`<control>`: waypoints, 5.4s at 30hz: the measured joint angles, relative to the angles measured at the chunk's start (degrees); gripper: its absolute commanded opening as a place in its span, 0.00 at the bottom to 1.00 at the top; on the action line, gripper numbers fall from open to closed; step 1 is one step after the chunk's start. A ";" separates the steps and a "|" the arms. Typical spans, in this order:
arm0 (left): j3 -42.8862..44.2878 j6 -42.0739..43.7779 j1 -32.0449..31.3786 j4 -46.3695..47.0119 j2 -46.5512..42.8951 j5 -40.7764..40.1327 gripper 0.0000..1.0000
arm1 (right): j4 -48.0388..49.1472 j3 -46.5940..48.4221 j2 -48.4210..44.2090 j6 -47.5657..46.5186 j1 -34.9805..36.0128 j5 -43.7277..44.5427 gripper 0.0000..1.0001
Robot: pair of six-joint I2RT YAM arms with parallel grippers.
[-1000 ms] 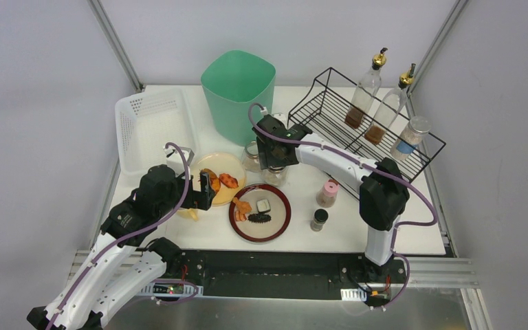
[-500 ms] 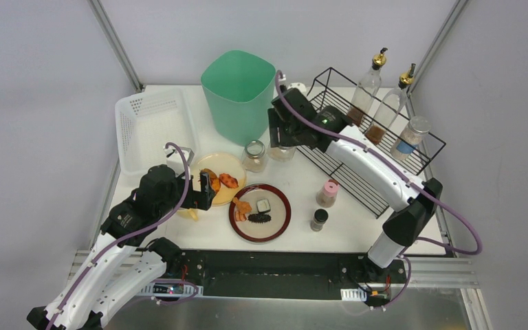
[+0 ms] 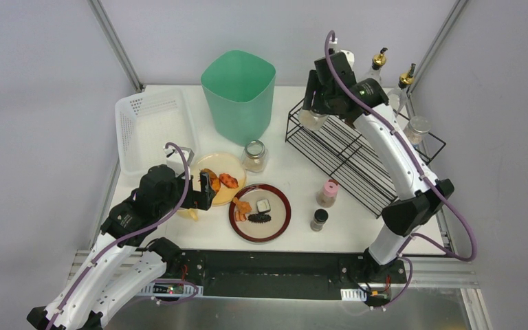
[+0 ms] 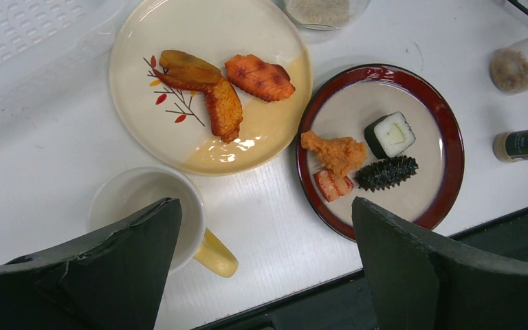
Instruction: Clear the kitchen counter
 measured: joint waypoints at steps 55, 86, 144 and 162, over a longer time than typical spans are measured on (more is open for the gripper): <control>0.00 0.02 0.00 -0.02 -0.48 -0.02 1.00 | -2.97 7.15 6.95 0.87 -2.80 -5.01 0.93; 0.00 0.00 0.00 -0.07 -1.92 -3.76 1.00 | 13.00 -5.09 18.01 4.50 19.19 -7.93 0.99; 0.00 0.02 0.00 -0.07 -1.64 -4.00 1.00 | 16.39 -17.27 14.32 4.79 21.86 1.60 0.25; 0.00 0.02 0.00 -0.07 -0.31 -2.34 1.00 | 2.49 -11.82 -10.34 0.76 15.41 6.73 0.23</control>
